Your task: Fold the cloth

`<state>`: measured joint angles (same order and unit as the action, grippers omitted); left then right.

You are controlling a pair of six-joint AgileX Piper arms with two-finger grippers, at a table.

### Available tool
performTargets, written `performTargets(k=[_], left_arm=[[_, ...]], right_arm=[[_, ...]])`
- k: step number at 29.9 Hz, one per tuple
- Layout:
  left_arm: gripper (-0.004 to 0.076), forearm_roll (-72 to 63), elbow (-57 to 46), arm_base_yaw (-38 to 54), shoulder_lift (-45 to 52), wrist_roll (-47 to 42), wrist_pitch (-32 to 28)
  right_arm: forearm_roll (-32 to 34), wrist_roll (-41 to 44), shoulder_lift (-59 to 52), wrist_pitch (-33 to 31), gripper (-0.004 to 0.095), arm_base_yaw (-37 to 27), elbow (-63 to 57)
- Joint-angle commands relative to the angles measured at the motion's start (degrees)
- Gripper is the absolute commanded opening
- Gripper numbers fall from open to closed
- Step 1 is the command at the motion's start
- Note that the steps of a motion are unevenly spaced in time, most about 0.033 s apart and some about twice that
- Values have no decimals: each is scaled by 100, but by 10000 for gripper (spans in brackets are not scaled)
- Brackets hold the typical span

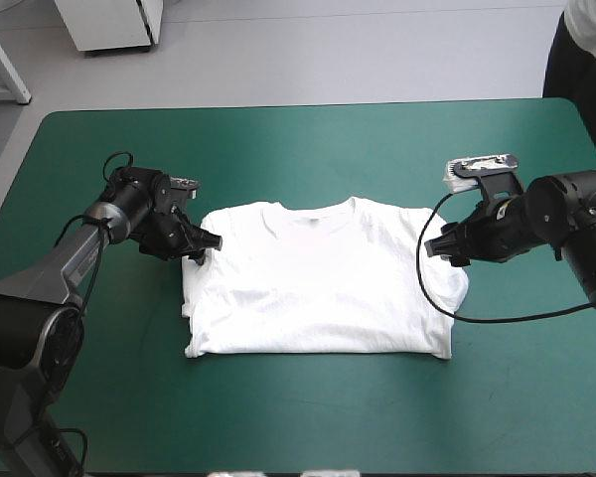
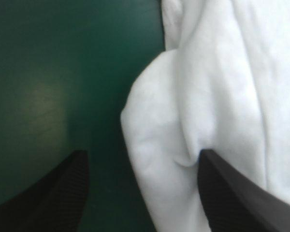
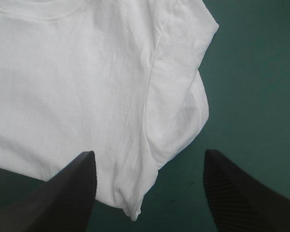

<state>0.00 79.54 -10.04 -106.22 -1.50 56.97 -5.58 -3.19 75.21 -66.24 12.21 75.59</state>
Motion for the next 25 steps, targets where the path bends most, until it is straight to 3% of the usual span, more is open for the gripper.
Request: performTargets(k=[1, 9, 25], left_arm=[[375, -205, 166, -3, 128, 8, -70], [5, -415, 166, -3, -88, 68, -137], [-10, -865, 1008, -393, 493, 103, 599]], right_arm=[[4, 8, -139, 71, 605, 6, 191], [44, 8, -139, -15, 604, 6, 191], [56, 8, -139, -46, 581, 6, 191]])
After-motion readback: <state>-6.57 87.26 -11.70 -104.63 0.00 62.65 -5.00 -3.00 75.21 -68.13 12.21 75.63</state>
